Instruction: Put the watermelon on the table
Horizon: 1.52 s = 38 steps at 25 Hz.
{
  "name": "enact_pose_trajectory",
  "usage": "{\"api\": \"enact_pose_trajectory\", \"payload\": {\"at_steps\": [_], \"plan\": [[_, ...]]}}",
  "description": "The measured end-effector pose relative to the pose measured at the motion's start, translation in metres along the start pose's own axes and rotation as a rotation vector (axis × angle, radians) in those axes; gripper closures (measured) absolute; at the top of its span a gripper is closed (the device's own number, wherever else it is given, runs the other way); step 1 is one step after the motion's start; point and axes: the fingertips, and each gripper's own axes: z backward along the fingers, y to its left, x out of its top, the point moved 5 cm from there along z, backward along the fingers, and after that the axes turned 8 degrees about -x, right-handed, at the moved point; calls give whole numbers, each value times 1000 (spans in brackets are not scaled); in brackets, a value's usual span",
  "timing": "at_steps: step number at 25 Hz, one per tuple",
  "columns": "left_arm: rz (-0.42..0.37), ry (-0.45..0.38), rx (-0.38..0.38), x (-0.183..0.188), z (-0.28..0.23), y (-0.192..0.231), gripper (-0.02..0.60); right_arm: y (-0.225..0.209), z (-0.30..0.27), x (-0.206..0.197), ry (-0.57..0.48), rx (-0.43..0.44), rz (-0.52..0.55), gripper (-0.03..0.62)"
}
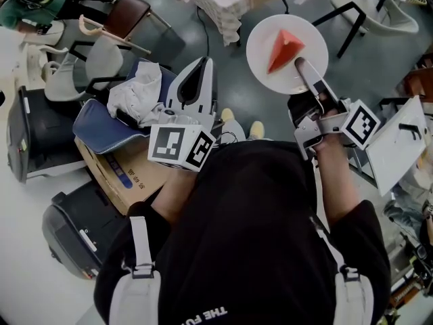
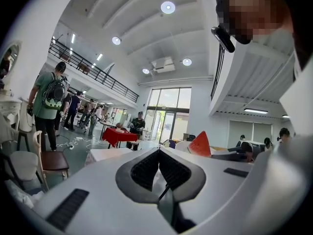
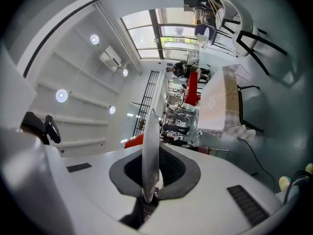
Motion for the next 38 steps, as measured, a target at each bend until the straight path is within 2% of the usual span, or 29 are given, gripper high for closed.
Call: {"api": "enact_pose_trajectory", "payload": {"at_steps": [18,32,38], "plan": [[-16,7,4,-2,6,-15,571,2,9,0,8,26,-3,576],[-2,-6,-9,-2,-5,6,571,0,-15,4,2,15,3,576],[-28,-7,-24,0,-20,19,571,-3,-34,10,9,10,6,576]]}}
